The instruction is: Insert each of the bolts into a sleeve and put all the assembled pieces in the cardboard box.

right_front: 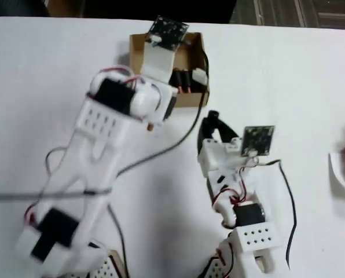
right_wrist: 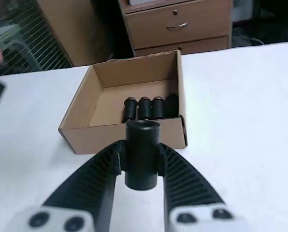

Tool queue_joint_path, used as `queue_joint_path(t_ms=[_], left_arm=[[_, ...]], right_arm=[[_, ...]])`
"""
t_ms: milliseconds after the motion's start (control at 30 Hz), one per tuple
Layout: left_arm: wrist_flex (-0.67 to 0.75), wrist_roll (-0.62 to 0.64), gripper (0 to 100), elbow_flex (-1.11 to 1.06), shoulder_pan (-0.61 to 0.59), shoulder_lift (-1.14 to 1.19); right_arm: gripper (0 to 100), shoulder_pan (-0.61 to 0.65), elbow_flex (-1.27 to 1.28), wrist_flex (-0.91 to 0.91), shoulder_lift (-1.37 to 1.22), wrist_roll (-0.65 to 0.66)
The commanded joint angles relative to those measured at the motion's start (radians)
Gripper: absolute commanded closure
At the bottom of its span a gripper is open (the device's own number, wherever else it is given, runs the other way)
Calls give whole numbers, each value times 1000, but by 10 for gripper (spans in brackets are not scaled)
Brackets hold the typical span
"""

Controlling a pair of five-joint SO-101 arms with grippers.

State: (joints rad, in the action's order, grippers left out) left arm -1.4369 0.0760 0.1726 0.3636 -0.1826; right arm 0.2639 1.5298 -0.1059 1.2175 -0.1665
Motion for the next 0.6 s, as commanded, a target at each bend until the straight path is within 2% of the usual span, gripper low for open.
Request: queue_joint_path(t_ms=[0, 200, 400, 567], left_arm=[[123, -38, 977, -160, 58, -204], [270, -34, 976, -314, 83, -296], [319, -3, 976, -263, 75, -288], [356, 0, 976, -159, 75, -224]], right_arm=[[978, 15, 31, 120, 21, 78], [978, 16, 164, 403, 22, 218], [978, 58, 163, 487, -16, 236], [978, 97, 150, 639, -143, 241]])
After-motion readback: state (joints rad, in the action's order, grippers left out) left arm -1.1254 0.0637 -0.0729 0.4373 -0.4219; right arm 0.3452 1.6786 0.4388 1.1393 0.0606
